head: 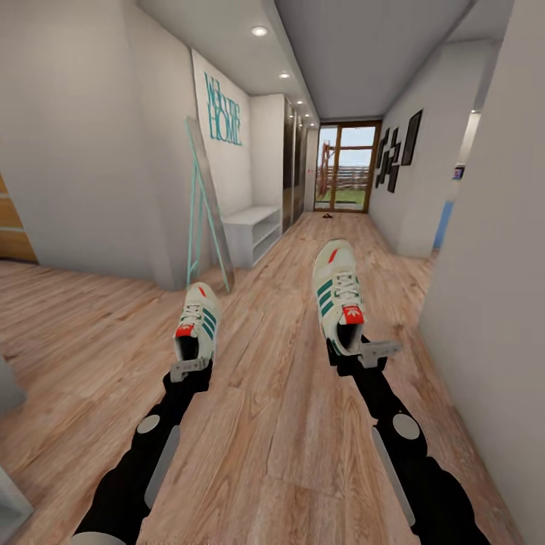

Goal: Pick up the two gym shoes and the two sandals from the corridor floor and place them onto the hallstand (shoe rack) in the corridor, making sure they are on the rack and not on the floor. Arrange them so the two gym shoes are next to each other and the two sandals are next to each other.

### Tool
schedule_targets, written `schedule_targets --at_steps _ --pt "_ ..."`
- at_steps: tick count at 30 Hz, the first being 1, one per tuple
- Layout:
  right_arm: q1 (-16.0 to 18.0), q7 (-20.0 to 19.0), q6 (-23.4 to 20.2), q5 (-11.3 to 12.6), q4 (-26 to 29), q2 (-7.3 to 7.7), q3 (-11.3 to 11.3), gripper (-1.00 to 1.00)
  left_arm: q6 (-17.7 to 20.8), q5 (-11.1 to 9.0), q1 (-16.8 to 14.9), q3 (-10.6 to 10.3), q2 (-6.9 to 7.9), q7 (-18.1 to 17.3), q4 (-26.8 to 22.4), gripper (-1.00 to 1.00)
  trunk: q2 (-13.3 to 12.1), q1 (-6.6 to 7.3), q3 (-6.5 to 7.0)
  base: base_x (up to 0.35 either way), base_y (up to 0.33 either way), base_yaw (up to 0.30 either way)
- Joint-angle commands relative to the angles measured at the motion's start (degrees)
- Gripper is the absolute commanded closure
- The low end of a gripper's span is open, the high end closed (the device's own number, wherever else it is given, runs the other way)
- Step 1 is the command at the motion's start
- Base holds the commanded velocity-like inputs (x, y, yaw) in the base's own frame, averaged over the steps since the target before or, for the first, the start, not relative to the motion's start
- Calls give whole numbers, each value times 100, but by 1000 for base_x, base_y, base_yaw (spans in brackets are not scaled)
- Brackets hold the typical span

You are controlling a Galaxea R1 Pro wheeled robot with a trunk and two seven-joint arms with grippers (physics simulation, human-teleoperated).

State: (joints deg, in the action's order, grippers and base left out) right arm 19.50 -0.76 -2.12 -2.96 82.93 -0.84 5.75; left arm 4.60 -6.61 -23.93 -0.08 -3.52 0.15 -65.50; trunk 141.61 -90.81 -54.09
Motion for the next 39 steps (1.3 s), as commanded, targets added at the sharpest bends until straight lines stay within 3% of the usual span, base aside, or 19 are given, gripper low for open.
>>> schedule_targets --at_steps 1,17,26,39 --pt "1 -10 -23 -29 8 -2 -4 100 32 -59 -3 -1 -4 2 -7 100 3 1 -6 0 0 291" --pt "1 -11 -19 -31 10 -4 -4 100 32 -60 0 -1 -8 2 2 100 3 1 -6 0 0 292" --pt "1 -12 -19 -38 11 -4 -4 100 32 -52 2 -1 -15 2 1 100 3 1 -6 85 -186 292" --pt "1 -11 -17 -38 12 -4 -4 100 32 -51 3 -1 -12 2 2 100 3 1 -6 9 -14 292"
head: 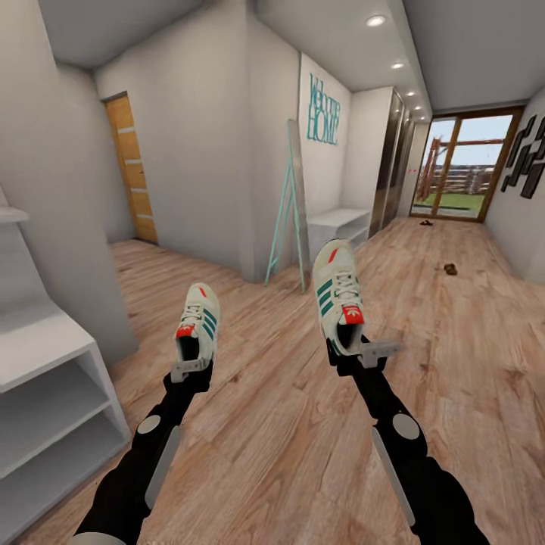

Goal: Pick up the two gym shoes and the two sandals from the corridor floor and place them onto the hallstand (shoe rack) in the corridor, making sure they are on the rack and not on the floor. Arrange them so the two gym shoes are next to each other and the two sandals are next to each other.

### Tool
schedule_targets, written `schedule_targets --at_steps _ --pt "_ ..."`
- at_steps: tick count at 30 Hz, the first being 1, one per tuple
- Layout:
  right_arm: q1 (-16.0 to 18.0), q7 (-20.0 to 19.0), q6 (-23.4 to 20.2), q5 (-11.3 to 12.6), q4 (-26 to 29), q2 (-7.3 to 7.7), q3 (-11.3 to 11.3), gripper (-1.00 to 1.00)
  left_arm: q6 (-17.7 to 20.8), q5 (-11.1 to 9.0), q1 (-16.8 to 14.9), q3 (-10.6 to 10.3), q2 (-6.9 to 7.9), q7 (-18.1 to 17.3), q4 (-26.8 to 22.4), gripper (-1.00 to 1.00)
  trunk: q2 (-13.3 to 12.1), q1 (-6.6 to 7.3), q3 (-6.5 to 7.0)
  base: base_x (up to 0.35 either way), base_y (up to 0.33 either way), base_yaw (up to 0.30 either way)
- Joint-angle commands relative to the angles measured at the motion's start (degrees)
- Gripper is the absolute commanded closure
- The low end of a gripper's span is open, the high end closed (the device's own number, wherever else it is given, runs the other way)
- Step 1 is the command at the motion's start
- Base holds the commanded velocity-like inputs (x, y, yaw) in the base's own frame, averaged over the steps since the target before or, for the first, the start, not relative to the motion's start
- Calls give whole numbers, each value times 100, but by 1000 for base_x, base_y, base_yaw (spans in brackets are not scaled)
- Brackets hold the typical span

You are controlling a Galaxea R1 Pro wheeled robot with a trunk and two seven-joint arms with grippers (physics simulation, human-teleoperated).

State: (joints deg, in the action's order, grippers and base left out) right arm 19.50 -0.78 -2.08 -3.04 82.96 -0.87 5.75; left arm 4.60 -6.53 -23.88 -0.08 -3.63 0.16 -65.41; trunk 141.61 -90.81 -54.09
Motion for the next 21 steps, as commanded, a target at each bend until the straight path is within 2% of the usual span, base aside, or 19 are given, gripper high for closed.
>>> schedule_targets --at_steps 1,21 --pt "1 -10 -23 -30 9 -1 -4 100 32 -59 -3 -1 -2 2 -7 100 3 1 -6 0 0 292" --pt "1 -10 -22 -30 9 -1 -4 100 32 -59 -3 -1 -3 2 -7 100 3 1 -6 0 0 292"
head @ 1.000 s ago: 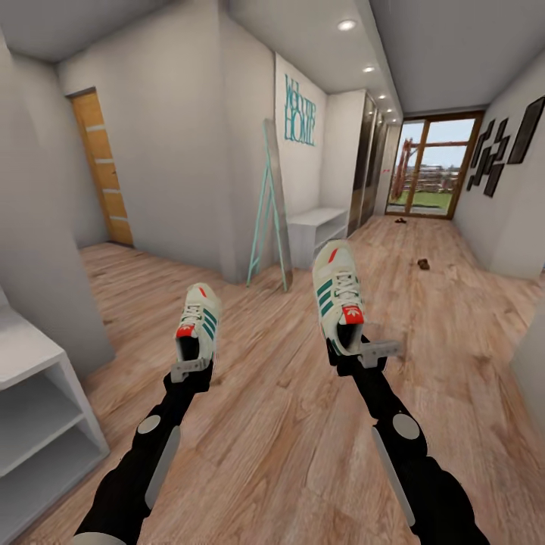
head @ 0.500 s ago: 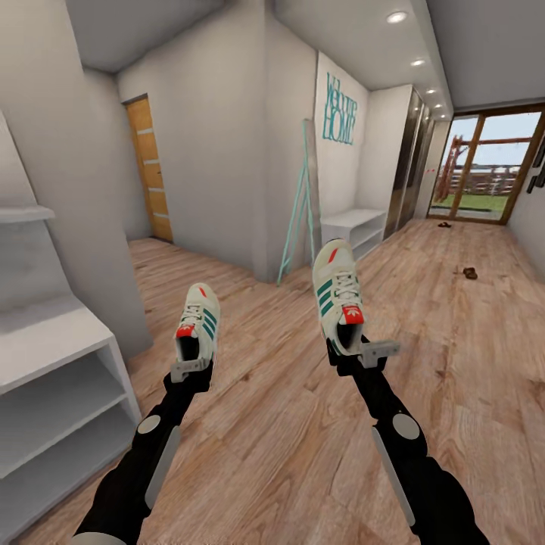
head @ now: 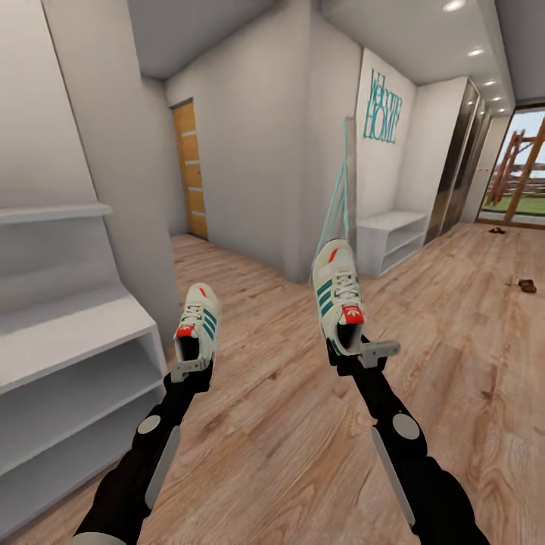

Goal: Pick up the two gym shoes and the two sandals from the corridor floor and place them onto the hallstand (shoe rack) in the corridor, making sure they are on the rack and not on the floor. Arrange them so the two gym shoes are next to each other and the two sandals are next to each other.

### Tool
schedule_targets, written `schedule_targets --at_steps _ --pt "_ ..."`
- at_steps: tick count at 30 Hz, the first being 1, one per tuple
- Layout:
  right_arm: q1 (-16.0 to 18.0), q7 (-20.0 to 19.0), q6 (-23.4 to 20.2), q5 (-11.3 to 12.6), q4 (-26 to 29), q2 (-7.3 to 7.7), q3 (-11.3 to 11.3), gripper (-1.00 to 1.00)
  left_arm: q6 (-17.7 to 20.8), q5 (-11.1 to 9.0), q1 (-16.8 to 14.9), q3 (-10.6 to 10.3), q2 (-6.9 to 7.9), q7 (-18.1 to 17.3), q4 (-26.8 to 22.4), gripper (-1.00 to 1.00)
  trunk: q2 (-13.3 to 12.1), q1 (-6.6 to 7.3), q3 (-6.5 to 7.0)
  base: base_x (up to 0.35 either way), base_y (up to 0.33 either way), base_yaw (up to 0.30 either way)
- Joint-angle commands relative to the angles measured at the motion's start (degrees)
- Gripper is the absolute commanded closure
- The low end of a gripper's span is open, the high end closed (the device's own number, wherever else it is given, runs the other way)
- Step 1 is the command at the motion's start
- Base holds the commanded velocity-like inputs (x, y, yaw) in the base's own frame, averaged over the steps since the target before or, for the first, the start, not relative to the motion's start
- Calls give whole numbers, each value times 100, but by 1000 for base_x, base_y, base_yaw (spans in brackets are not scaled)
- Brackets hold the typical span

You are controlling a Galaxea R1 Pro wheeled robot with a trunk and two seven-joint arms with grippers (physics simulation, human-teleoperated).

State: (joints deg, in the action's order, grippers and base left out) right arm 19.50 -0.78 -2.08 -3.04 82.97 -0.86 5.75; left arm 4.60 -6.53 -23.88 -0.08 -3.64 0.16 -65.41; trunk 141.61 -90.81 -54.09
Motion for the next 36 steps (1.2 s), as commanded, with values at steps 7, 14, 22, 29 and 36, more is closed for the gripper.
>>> schedule_targets --at_steps 7,14,22,29,36 --pt "1 -8 -24 -30 9 0 -4 100 32 -59 -4 -1 -1 2 -9 100 3 1 -6 0 0 292" --pt "1 -8 -21 -30 9 -1 -4 100 32 -59 -3 -1 -5 2 -8 100 3 1 -6 0 0 292" --pt "1 -9 -21 -30 8 0 -4 100 32 -59 -6 -2 -2 2 -7 100 3 1 -6 0 0 292" --pt "1 -9 -22 -30 9 -1 -4 100 32 -59 -6 -1 1 2 -7 100 3 1 -6 0 0 292" --pt "1 -9 -25 -30 9 -1 -4 100 32 -59 -4 -1 -2 2 -10 100 3 1 -6 110 -121 292"
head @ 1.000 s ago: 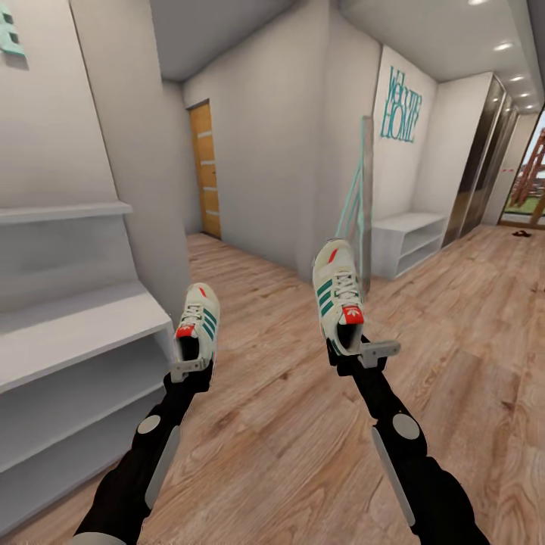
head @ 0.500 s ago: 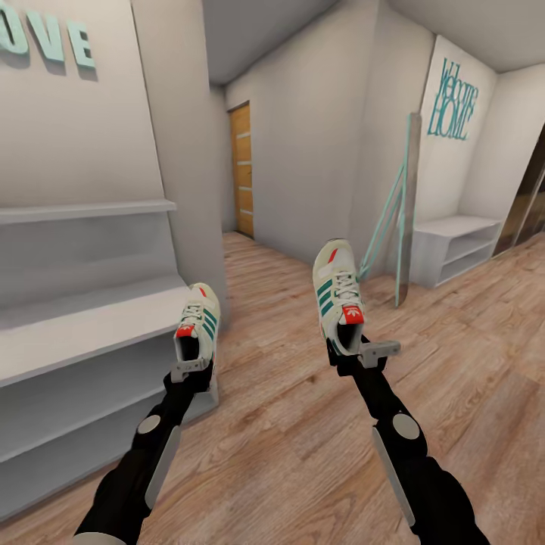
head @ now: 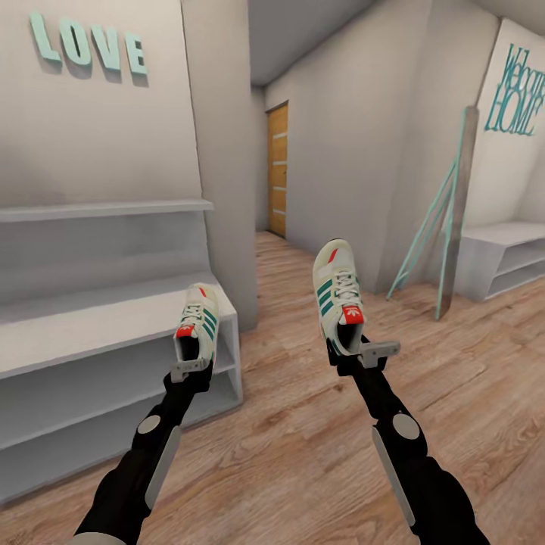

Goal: Pick up the two gym shoes and the two sandals from the corridor floor and place them onto the hallstand (shoe rack) in the corridor, making sure they are on the rack and not on the floor. Arrange them so the two gym shoes are next to each other and the two sandals are next to each other.

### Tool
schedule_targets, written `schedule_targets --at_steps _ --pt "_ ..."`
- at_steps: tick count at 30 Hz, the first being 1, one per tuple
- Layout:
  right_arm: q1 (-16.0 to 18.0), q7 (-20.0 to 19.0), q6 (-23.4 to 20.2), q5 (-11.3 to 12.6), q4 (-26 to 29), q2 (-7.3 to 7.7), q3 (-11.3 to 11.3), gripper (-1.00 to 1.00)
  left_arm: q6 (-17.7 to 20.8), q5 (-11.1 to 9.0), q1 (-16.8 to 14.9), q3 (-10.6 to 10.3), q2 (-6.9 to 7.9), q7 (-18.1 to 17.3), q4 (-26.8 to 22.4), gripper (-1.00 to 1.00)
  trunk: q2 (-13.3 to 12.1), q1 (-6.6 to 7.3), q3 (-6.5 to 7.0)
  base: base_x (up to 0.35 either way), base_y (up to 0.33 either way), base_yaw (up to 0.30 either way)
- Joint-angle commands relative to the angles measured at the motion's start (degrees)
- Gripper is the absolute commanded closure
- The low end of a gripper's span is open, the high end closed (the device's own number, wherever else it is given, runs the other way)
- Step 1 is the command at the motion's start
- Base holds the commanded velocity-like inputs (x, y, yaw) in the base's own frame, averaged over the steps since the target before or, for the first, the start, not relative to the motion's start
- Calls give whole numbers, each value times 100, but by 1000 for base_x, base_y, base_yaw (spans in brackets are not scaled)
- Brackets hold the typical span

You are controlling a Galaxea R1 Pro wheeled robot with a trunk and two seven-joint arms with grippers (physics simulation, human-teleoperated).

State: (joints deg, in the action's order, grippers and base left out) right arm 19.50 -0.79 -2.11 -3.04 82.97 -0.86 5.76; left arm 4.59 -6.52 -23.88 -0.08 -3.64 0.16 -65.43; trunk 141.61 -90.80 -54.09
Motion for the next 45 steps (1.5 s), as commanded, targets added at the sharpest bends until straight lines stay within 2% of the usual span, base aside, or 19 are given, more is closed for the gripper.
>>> schedule_targets --at_steps 1,15,21,36,45 --pt "1 -9 -21 -30 9 0 -5 100 33 -60 -3 -1 -3 2 -6 100 3 0 -6 70 -72 292" --pt "1 -7 -19 -25 9 -2 -5 100 33 -60 -2 -8 -5 2 -5 100 3 0 -6 10 -76 288" --pt "1 -1 -24 -36 9 -2 3 100 32 -60 -2 -3 -2 2 -5 100 3 0 -6 0 -239 56" --pt "1 -1 -36 -30 18 -9 4 100 30 -68 -4 -1 -2 2 -5 100 3 0 -6 0 -11 6" --pt "0 -1 -37 -30 25 -10 4 100 31 -68 -3 -1 -3 2 -5 100 3 0 -6 0 -202 229"
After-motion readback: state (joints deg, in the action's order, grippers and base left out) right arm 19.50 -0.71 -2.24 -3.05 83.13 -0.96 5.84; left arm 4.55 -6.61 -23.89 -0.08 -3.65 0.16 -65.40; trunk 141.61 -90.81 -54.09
